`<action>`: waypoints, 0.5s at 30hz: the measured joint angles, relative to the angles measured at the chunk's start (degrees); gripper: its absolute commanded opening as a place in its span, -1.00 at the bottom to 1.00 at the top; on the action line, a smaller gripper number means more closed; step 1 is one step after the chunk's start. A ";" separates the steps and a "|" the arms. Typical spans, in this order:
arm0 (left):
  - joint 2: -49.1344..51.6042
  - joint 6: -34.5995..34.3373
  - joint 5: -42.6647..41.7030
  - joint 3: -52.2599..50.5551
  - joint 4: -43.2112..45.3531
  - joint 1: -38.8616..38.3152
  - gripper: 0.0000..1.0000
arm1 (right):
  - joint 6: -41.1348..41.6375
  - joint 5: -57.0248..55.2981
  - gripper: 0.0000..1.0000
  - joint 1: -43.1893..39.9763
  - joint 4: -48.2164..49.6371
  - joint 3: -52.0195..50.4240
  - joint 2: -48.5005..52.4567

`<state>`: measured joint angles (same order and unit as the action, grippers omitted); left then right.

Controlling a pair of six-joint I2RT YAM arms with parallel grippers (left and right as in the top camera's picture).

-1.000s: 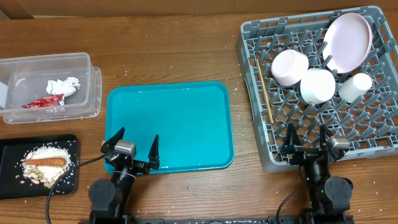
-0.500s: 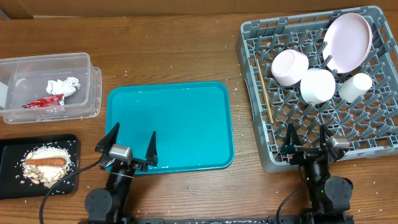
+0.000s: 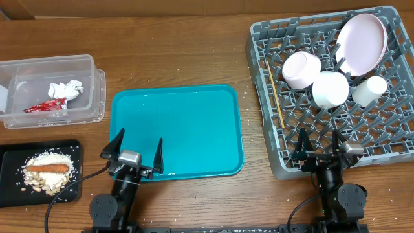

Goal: Sort waste into correct bins and load items into the dishwasher

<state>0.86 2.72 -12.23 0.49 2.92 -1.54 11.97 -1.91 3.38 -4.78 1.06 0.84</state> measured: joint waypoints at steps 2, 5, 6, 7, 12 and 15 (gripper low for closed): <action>0.00 0.68 1.14 0.00 -2.23 0.00 0.99 | -0.02 -0.02 1.00 0.00 -0.02 0.00 0.00; 0.00 0.92 3.30 0.00 -6.23 0.00 1.00 | 0.00 0.00 1.00 0.00 -0.04 0.00 0.00; 0.00 0.92 4.20 0.00 -6.62 0.02 1.00 | -0.02 -0.02 1.00 0.00 -0.07 0.00 0.00; -0.02 1.01 4.81 0.00 -6.60 0.02 1.00 | -0.02 0.00 1.00 0.00 0.00 0.00 0.00; -0.02 1.99 6.49 0.00 -6.78 0.02 0.99 | 0.00 -0.02 1.00 0.00 -0.02 0.00 0.00; -0.02 2.01 6.97 0.00 -6.82 0.02 0.99 | 0.00 -0.02 1.00 0.00 0.00 0.00 0.00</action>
<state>0.84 4.73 -5.26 0.49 -3.90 -1.52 11.97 -1.93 3.38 -4.78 1.06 0.84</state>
